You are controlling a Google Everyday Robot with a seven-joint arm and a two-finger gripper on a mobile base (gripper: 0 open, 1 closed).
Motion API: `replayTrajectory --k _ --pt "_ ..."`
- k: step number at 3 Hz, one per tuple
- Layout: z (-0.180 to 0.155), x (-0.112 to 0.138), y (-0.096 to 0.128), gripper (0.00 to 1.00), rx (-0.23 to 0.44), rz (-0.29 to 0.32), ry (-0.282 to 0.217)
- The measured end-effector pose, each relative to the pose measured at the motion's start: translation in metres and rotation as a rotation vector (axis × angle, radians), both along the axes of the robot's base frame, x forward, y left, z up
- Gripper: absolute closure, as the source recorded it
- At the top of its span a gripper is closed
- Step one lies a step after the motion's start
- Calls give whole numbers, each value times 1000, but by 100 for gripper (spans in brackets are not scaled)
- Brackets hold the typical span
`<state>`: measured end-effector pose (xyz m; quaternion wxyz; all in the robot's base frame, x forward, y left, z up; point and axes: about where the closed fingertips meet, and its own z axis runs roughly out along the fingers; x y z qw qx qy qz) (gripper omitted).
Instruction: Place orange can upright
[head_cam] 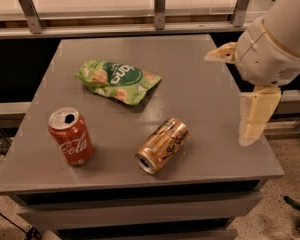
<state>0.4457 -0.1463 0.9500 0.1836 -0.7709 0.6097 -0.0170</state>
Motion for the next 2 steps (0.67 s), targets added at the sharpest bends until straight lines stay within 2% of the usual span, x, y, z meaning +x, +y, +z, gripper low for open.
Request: replayTrajectory --k 1,2 --pt "-16 -23 37 0 -13 237 0" --pt "-31 -49 65 0 -46 438 -6"
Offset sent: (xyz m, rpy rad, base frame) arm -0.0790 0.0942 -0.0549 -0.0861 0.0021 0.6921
